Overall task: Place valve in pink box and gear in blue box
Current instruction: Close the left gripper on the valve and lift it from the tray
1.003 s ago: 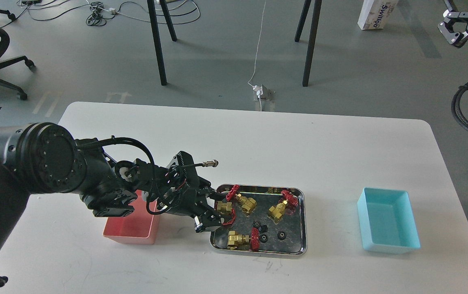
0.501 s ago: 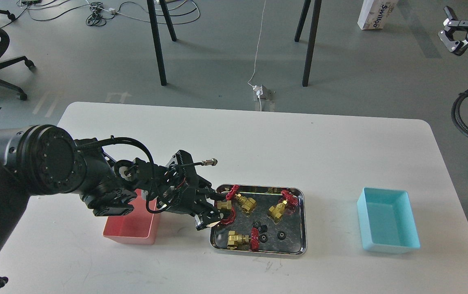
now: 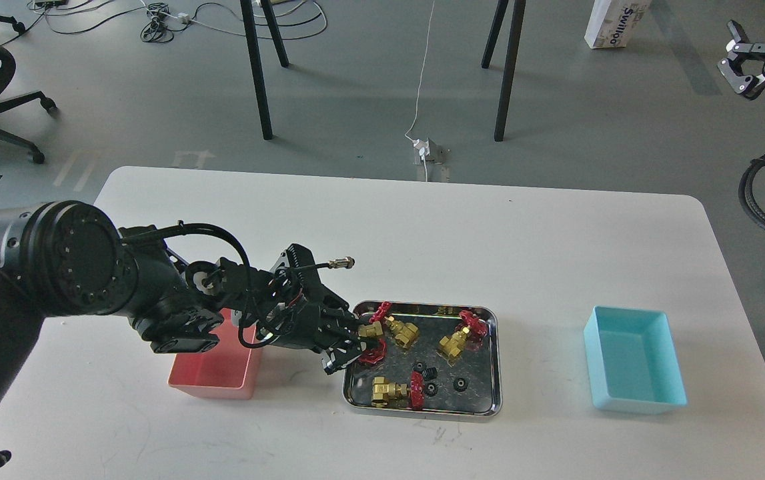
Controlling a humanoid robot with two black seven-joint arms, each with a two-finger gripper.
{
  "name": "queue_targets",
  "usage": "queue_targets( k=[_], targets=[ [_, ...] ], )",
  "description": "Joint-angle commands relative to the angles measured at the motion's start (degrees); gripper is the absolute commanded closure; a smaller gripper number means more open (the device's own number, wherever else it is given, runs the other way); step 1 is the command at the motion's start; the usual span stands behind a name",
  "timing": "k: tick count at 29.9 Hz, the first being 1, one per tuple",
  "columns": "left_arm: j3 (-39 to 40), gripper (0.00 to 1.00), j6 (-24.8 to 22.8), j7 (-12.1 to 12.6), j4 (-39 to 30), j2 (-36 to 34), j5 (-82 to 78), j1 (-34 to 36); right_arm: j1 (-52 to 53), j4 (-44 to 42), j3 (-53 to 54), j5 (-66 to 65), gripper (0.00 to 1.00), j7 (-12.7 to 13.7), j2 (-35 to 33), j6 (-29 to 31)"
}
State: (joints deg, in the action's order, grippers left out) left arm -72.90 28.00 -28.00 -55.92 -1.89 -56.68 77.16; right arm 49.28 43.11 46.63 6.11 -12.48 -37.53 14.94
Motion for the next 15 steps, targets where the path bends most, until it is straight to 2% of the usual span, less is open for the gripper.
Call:
queue_targets(
  k=[1, 12, 15],
  targets=[
    [2.14, 0.79, 0.0, 0.0, -0.94, -1.09, 0.0, 0.28, -0.06, 0.05, 0.04, -0.05, 0.0, 0.0, 0.0, 0.0],
    [4.26, 0.79, 0.0, 0.0, -14.21, -9.09, -0.97, 6.95, -0.06, 0.05, 0.48, -0.05, 0.0, 0.09, 0.79, -0.35],
    [4.18, 0.79, 0.0, 0.0, -15.53, -11.63, -1.41, 7.83, 0.81, 0.05, 1.01, -0.05, 0.0, 0.26, 0.97, -1.14]
  ],
)
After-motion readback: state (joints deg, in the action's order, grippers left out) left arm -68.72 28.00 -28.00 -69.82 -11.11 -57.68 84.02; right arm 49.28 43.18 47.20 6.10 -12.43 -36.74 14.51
